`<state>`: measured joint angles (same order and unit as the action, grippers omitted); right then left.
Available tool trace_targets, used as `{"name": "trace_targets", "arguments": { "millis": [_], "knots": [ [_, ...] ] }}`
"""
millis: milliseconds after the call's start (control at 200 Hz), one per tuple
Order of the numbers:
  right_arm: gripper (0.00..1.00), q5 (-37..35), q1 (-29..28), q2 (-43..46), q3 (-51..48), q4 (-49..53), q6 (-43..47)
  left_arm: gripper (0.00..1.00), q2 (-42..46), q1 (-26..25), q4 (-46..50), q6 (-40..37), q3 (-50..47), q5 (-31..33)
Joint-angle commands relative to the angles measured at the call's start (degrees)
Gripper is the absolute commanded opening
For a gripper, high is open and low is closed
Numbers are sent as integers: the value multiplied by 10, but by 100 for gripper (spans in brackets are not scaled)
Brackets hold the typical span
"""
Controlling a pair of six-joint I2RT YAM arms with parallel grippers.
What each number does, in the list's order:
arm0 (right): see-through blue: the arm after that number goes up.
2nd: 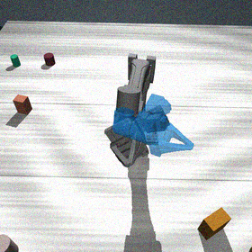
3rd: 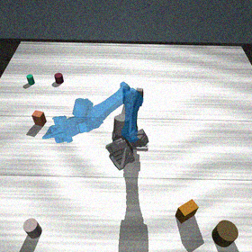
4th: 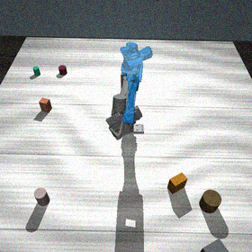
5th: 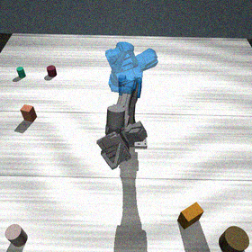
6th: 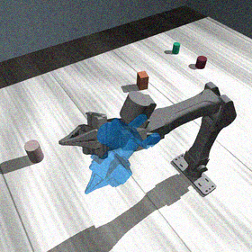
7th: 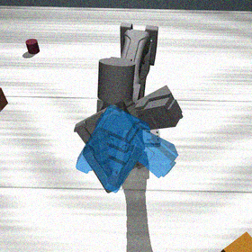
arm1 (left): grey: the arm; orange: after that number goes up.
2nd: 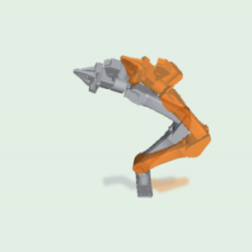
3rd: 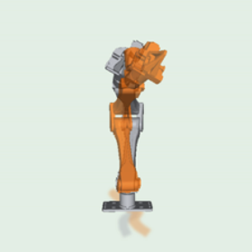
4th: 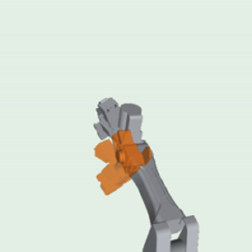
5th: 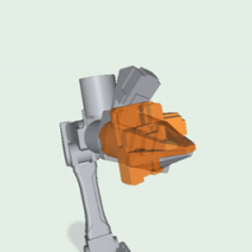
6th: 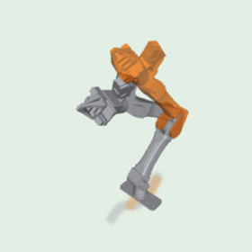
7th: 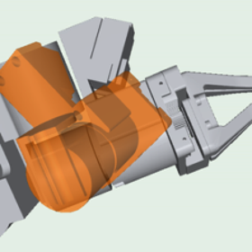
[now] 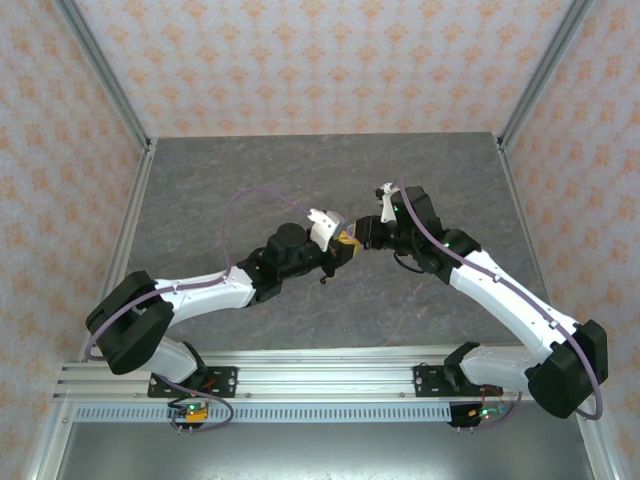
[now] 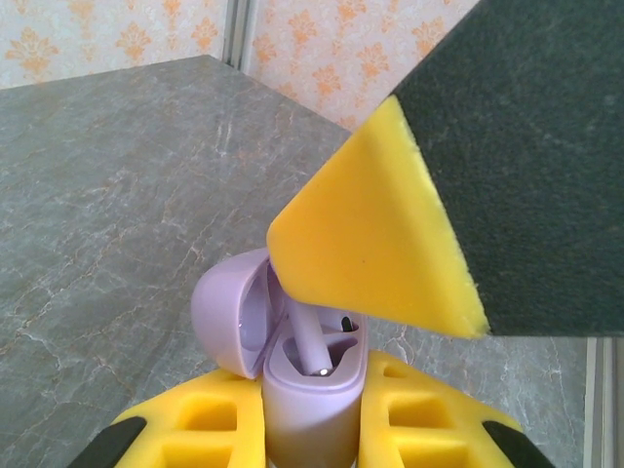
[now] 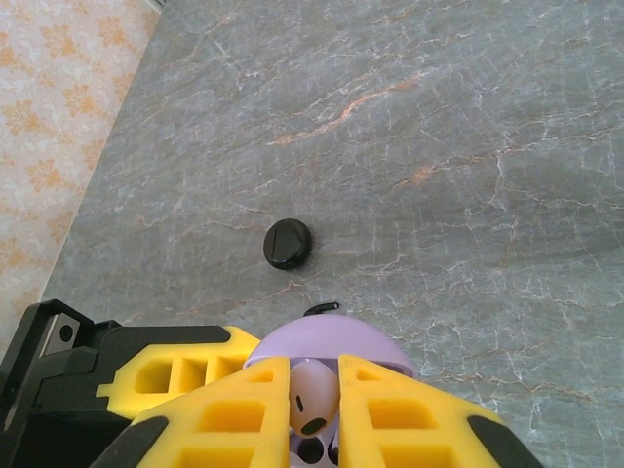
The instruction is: Insert the wireless bluetooth earbuds into the charging case
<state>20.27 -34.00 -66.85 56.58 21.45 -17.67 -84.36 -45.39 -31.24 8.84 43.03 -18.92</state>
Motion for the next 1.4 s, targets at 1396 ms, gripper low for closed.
{"name": "trace_targets", "arguments": {
  "millis": [1396],
  "knots": [
    [14,-149,-63,-38,49,74,55,6,17,-5,66,-19,25,29]
  ]
}}
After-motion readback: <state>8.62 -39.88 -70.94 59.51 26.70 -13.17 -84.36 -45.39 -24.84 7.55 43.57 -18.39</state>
